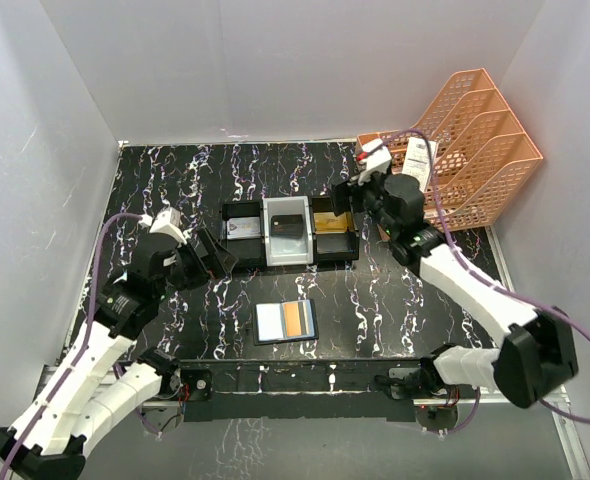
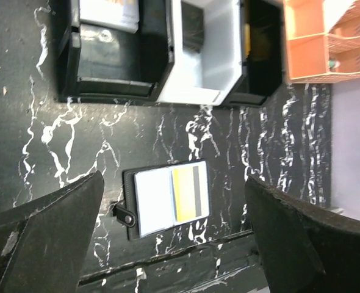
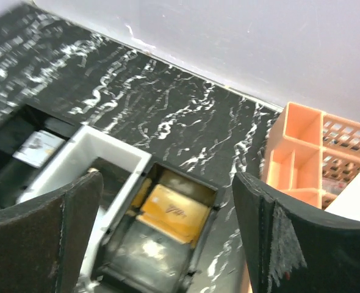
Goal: Take the credit cards out of the card holder
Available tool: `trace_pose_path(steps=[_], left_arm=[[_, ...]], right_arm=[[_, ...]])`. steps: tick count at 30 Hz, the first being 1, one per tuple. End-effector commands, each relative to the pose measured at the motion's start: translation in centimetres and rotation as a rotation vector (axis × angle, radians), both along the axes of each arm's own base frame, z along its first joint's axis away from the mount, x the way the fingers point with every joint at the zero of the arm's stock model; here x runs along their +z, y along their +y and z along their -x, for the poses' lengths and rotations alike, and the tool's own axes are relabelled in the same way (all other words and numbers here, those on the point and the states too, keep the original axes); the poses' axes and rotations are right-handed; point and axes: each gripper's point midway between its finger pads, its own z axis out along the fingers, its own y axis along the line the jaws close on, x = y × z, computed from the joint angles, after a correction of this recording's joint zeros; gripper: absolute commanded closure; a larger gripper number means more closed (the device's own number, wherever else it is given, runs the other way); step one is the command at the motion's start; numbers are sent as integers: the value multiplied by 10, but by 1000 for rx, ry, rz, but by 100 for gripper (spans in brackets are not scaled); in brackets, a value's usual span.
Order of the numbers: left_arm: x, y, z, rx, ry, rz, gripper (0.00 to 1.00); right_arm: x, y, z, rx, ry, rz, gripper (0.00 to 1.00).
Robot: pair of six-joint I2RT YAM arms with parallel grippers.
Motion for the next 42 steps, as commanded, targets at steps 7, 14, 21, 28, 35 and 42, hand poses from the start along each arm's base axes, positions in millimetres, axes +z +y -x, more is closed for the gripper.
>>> trace_pose_path(steps=[7, 14, 21, 28, 35, 42], left_arm=[[20, -23, -5, -29, -101, 200, 1], [4, -52, -6, -128, -21, 286, 1], [-7, -77, -13, -177, 20, 386, 2], [-39, -86, 13, -274, 53, 388, 6], [-48, -106, 30, -305, 38, 391, 12], [-75, -117, 35, -255, 83, 247, 28]], right_arm=[[-7, 6, 96, 3, 399, -694, 2], [-6, 16, 149, 178, 503, -997, 2], [-63, 26, 174, 131, 809, -828, 2], [-107, 39, 193, 118, 1000, -696, 9], [-120, 71, 203, 126, 1037, -652, 29], [-152, 89, 210, 46, 1125, -624, 49]])
